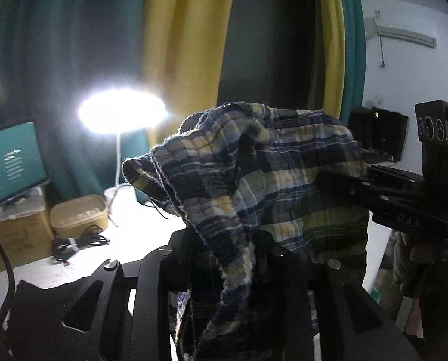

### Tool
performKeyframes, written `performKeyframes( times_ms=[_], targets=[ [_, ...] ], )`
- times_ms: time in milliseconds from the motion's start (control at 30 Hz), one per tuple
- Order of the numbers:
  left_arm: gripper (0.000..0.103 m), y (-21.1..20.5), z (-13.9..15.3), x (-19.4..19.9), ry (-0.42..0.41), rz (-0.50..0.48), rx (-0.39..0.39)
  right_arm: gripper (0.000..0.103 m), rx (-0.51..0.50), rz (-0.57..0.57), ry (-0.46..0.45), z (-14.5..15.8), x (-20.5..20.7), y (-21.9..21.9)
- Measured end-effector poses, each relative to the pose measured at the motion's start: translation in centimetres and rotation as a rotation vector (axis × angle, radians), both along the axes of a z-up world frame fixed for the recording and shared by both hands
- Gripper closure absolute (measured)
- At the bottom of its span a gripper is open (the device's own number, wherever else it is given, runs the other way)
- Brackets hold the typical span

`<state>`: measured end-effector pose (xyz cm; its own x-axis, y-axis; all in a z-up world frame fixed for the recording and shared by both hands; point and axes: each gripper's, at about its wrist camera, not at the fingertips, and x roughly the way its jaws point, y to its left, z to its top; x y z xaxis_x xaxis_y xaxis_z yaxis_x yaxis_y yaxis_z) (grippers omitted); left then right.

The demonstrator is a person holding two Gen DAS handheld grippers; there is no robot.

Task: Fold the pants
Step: 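Lift the pants up with both grippers and fold them in half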

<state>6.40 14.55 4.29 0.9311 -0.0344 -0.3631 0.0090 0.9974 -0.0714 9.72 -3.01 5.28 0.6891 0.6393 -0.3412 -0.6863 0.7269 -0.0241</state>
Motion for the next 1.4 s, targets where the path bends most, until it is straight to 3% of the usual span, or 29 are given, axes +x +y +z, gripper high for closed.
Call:
performKeyframes(
  times_ms=[400, 733, 1400],
  targets=[
    [0.077, 2.6, 2.9, -6.7, -0.078, 0.075, 0.061, 0.075, 0.045, 0.083, -0.086, 2.5, -5.1, 3.3],
    [0.077, 6.2, 0.7, -9.1, -0.026, 0.154, 0.034, 0.075, 0.018, 0.158, -0.04, 0.4, -5.7, 7.6],
    [0.077, 9.4, -8.3, -0.3, 0.258, 0.113, -0.026, 0.075, -0.051, 0.088, 0.249, -11.6, 3.0, 12.2]
  ],
)
